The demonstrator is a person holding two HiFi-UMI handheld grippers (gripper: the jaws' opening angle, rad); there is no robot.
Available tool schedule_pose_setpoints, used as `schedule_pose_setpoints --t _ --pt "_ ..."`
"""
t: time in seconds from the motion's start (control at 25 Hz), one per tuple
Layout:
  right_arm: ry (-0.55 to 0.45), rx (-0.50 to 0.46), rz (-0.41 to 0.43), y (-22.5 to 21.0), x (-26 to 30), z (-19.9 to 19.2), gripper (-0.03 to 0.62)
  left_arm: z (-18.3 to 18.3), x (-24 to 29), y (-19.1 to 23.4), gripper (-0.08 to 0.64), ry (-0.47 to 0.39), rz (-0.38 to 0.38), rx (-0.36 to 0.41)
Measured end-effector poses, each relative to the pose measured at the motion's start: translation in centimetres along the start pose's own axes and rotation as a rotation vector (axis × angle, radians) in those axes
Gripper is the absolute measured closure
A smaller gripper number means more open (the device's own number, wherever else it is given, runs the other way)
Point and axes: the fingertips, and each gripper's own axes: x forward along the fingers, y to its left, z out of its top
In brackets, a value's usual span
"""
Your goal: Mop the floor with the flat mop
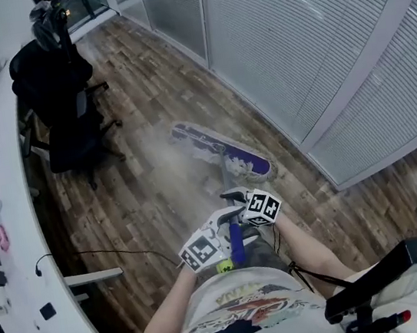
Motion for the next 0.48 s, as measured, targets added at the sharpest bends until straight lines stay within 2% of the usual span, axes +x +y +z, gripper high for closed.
schedule_pose_setpoints --t 0.28,0.48 --pt "-0.006 -0.006 0.057 11.3 0.3 -1.4 0.311 -0.7 -3.8 -9.9 0.259 -0.003 0.047 -0.048" --pt "-0.024 -0.006 0.097 17.3 -1.9 -3.0 0.311 -0.1 -3.2 -15.9 0.259 -0.021 0.108 -0.072"
